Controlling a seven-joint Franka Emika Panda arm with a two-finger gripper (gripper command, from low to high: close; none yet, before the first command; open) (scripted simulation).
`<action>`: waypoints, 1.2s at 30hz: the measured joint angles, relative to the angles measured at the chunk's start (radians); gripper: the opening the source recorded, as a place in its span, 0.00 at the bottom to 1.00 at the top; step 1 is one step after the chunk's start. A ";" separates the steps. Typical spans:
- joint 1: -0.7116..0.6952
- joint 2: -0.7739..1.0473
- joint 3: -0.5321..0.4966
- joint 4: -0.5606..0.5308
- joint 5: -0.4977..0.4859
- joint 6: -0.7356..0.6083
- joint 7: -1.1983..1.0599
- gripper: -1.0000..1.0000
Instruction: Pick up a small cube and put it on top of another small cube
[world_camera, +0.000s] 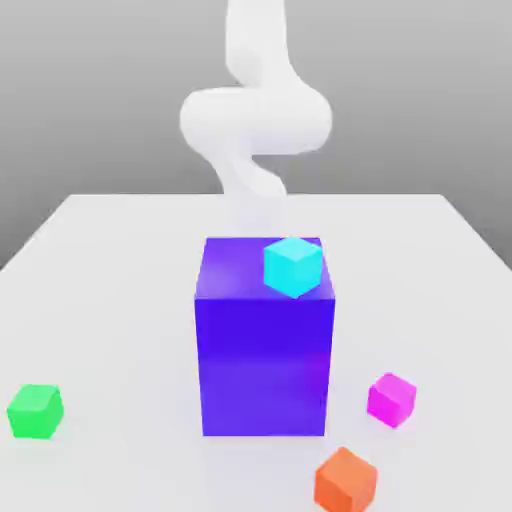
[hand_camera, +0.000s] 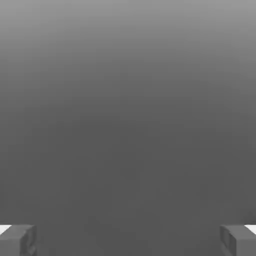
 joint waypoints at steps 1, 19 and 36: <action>0.024 0.022 -0.010 -0.012 0.000 0.014 -0.046 0.50; 0.381 0.386 -0.146 -0.207 0.036 0.239 -0.834 0.50; 0.604 0.729 -0.148 -0.390 0.079 0.450 -1.581 0.50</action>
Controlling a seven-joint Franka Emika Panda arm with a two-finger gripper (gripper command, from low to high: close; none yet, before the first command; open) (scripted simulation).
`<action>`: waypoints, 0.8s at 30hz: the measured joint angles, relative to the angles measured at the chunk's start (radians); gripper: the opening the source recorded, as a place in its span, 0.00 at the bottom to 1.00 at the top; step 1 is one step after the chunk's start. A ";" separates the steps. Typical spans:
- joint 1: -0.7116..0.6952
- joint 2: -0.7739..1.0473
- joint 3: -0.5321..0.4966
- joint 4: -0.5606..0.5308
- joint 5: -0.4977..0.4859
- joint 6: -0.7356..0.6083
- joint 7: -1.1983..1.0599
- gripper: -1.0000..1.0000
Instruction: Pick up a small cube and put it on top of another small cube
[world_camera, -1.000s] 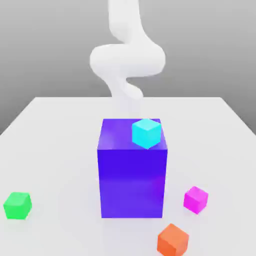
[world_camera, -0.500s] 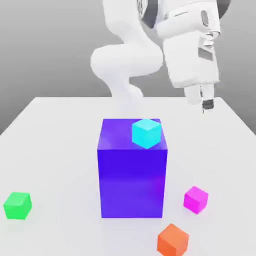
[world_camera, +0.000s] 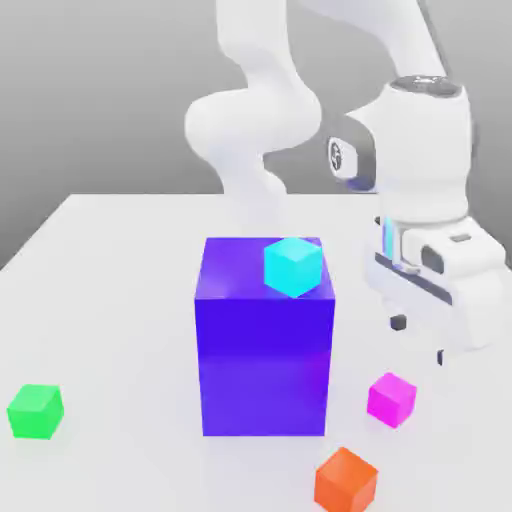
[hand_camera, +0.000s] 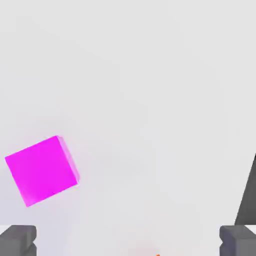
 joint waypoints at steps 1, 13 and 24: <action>0.009 0.020 0.003 -0.011 -0.005 0.013 -0.038 0.50; -0.063 0.336 0.124 -0.006 0.046 0.256 -0.242 0.00; -0.018 0.171 0.061 -0.037 -0.023 0.123 -0.192 0.00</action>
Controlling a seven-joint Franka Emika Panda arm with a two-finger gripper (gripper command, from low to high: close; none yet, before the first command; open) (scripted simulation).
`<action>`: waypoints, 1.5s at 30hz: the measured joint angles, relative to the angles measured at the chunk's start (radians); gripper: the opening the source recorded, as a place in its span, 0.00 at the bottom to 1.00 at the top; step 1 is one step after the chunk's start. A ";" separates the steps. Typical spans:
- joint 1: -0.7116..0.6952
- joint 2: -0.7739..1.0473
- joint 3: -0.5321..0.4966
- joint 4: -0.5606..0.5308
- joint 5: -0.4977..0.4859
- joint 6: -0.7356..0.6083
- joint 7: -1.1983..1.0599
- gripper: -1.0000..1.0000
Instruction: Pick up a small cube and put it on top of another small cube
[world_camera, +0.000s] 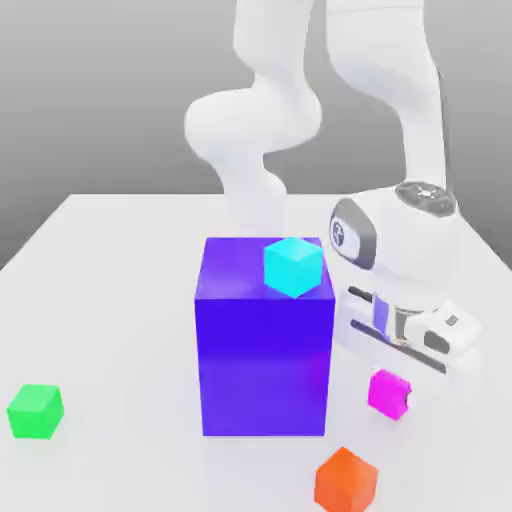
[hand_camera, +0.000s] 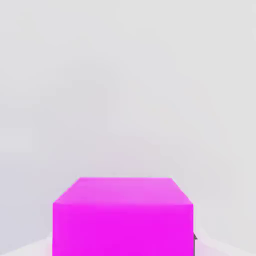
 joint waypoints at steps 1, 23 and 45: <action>0.001 -0.036 -0.004 -0.007 -0.012 -0.028 0.009 0.00; -0.160 -0.092 -0.226 0.212 -0.368 -0.032 0.872 0.00; -0.708 0.008 -0.496 0.251 0.124 -0.274 0.710 0.00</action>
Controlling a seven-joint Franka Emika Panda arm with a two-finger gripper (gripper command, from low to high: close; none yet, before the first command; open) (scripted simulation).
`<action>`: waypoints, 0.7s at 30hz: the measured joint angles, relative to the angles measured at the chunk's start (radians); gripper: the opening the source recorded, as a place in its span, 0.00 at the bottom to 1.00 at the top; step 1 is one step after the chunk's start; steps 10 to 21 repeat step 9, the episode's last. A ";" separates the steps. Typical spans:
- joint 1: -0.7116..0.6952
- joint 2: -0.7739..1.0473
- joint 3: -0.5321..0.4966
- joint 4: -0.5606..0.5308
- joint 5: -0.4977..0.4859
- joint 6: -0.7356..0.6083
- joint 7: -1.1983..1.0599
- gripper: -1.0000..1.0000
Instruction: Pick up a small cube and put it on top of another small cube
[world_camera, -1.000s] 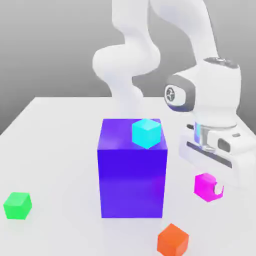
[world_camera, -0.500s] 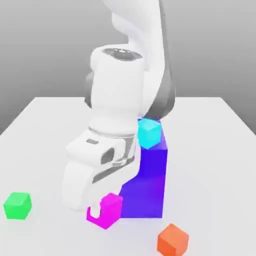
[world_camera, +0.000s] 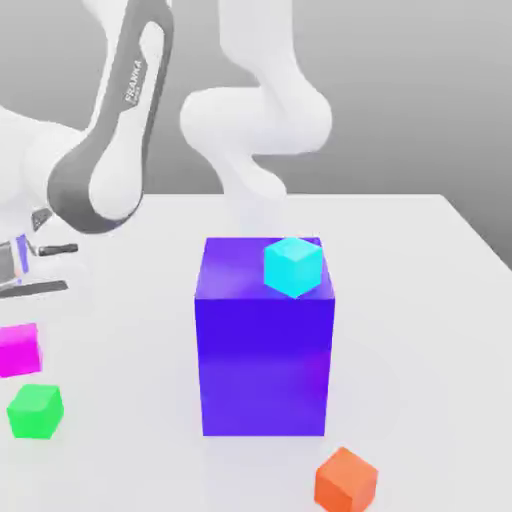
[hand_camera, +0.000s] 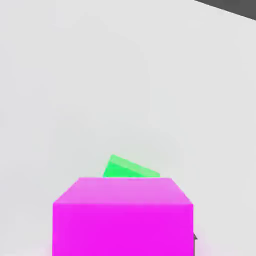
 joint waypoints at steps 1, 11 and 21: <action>-0.014 0.022 0.018 0.002 0.027 0.016 -0.022 0.00; -0.094 0.148 0.124 0.014 0.185 0.108 -0.139 1.00; -0.094 0.148 0.124 0.014 0.185 0.108 -0.139 1.00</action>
